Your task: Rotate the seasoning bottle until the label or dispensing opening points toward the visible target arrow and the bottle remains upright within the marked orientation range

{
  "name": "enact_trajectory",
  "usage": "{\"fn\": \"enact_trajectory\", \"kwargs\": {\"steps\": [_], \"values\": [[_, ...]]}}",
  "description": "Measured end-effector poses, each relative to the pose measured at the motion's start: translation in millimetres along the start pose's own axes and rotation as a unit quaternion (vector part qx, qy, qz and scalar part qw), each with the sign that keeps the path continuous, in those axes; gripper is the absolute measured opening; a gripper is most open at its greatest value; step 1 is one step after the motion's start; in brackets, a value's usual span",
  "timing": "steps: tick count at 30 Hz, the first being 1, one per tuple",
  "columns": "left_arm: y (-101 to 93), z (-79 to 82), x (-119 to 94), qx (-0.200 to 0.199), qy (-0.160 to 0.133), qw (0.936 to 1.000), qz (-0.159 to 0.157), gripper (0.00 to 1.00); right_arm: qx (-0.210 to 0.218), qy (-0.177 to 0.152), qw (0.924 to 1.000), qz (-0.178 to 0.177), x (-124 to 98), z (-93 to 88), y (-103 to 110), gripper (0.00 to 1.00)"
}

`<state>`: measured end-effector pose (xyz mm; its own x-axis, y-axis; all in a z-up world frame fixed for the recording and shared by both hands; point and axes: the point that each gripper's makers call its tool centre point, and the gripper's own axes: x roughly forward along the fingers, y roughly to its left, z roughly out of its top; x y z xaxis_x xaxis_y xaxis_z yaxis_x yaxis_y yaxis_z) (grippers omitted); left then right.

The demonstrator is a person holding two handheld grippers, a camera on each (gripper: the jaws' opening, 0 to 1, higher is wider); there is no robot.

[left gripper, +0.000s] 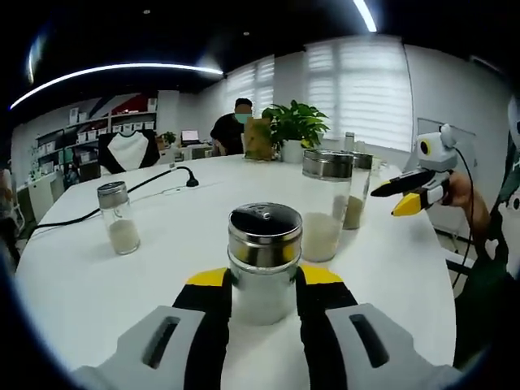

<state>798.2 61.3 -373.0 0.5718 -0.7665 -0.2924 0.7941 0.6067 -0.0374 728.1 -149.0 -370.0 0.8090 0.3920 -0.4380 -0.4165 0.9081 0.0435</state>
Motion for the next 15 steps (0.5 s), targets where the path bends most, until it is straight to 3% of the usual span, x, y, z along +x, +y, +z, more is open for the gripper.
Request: {"fn": "enact_trajectory", "kwargs": {"steps": [15], "values": [[-1.5, -0.1, -0.9, 0.026, 0.017, 0.9970, -0.072, 0.33, -0.001, 0.003, 1.0000, -0.004, -2.7, -1.0, -0.4, 0.66]]}}
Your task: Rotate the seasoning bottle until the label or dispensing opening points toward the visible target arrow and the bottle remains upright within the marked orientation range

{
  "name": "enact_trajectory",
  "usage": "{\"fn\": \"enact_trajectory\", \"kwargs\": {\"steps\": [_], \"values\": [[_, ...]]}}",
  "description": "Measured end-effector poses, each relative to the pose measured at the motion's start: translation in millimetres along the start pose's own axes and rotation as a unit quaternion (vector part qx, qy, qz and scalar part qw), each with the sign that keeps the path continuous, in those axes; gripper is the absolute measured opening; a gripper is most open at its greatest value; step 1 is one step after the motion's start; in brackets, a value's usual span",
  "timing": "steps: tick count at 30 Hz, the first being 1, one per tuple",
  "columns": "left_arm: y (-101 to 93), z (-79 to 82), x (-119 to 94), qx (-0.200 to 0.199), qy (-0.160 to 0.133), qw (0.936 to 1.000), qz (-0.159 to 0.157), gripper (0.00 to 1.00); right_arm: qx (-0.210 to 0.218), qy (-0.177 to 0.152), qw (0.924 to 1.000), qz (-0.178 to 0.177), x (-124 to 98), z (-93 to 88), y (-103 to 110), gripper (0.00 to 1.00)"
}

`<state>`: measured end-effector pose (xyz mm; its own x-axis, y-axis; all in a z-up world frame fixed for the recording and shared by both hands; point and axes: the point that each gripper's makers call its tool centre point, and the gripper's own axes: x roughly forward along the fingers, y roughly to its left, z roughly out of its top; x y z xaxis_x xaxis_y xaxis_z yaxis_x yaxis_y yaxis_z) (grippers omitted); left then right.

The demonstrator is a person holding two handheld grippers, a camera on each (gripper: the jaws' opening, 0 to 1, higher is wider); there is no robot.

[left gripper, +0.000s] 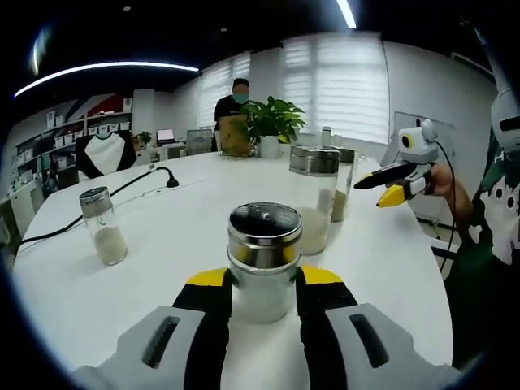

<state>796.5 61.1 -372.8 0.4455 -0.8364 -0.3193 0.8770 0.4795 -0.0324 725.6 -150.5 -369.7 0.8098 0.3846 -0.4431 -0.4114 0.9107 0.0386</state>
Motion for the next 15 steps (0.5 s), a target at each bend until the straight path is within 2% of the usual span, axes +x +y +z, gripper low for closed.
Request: {"fn": "enact_trajectory", "kwargs": {"steps": [8, 15], "values": [[-0.4, 0.2, 1.1, 0.010, 0.014, 0.9993, -0.032, 0.33, -0.003, 0.003, 1.0000, 0.002, 1.3, 0.1, 2.0, 0.66], [-1.4, 0.4, 2.2, 0.015, 0.019, 0.9986, -0.047, 0.33, -0.007, 0.005, 0.9999, 0.009, 3.5, 0.0, 5.0, 0.66]]}}
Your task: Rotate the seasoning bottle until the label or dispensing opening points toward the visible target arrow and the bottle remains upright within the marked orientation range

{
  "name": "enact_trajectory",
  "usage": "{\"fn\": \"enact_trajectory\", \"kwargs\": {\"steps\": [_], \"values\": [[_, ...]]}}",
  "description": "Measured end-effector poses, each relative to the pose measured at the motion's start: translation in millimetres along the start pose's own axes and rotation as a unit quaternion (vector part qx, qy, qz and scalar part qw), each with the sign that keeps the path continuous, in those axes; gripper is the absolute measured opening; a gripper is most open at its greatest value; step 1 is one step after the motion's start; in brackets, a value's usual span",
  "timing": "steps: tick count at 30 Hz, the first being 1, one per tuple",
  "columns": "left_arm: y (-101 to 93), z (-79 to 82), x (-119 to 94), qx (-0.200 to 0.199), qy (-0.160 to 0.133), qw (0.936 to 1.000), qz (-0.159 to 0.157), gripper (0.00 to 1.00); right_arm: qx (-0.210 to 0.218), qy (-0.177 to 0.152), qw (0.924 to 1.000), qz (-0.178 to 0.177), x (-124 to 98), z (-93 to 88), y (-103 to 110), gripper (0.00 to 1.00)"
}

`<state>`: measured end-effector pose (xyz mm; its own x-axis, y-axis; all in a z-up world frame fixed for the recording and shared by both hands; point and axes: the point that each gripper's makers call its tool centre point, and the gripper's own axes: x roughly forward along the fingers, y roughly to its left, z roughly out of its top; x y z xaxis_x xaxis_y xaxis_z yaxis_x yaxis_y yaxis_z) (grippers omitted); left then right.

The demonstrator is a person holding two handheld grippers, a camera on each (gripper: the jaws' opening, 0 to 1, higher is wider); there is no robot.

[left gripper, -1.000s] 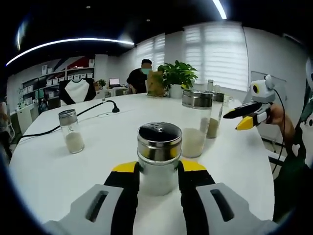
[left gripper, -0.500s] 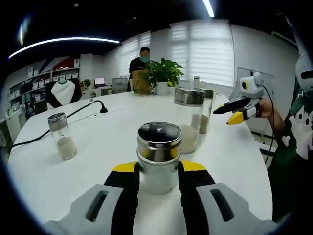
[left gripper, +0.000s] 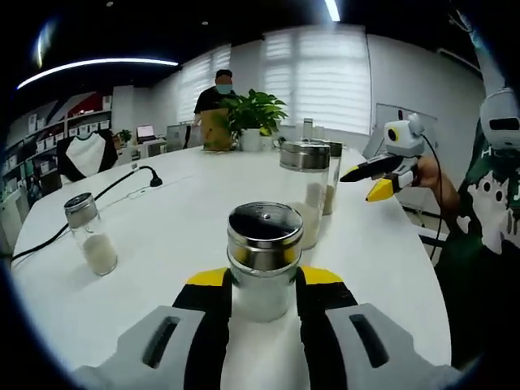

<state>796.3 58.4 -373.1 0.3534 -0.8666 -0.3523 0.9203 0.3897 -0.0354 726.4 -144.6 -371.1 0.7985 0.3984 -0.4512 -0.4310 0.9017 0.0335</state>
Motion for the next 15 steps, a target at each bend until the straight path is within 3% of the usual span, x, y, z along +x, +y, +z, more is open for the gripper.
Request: {"fn": "enact_trajectory", "kwargs": {"steps": [15], "values": [[-1.0, 0.1, 0.7, 0.012, 0.011, 0.9994, -0.030, 0.33, -0.008, -0.005, 0.9999, 0.010, -1.3, 2.8, 3.2, 0.66]]}}
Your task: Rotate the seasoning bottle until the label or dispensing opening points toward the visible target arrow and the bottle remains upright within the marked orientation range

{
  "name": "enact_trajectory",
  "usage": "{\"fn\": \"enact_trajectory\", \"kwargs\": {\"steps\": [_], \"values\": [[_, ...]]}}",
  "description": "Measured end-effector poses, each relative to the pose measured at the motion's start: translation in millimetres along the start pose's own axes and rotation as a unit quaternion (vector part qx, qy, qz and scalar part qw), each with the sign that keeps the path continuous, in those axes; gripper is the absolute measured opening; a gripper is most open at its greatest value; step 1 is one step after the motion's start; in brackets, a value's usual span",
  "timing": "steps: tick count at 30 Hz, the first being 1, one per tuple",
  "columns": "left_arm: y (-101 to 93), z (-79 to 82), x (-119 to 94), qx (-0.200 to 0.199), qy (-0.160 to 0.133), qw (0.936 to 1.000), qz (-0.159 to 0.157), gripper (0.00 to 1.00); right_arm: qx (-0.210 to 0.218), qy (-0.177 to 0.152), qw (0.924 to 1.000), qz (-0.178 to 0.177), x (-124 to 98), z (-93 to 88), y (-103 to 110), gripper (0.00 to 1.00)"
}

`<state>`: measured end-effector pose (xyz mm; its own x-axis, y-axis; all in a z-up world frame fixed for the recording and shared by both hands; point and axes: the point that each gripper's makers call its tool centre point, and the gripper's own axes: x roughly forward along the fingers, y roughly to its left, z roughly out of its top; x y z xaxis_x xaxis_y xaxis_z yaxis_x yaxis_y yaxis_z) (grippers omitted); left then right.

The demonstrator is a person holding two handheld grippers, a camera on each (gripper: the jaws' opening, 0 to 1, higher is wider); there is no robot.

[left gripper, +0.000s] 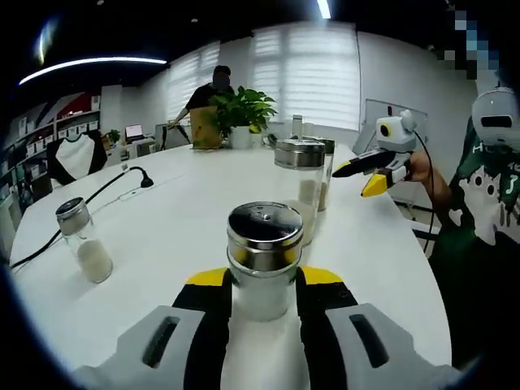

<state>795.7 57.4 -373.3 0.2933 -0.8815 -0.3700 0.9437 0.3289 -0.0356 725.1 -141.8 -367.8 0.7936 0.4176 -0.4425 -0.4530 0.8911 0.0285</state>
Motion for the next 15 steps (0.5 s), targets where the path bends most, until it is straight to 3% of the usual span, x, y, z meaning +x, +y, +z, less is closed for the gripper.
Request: {"fn": "enact_trajectory", "kwargs": {"steps": [15], "values": [[-0.1, -0.9, -0.5, 0.005, -0.004, 0.9999, -0.008, 0.33, 0.001, -0.002, 1.0000, -0.001, 0.5, 0.1, -0.4, 0.66]]}}
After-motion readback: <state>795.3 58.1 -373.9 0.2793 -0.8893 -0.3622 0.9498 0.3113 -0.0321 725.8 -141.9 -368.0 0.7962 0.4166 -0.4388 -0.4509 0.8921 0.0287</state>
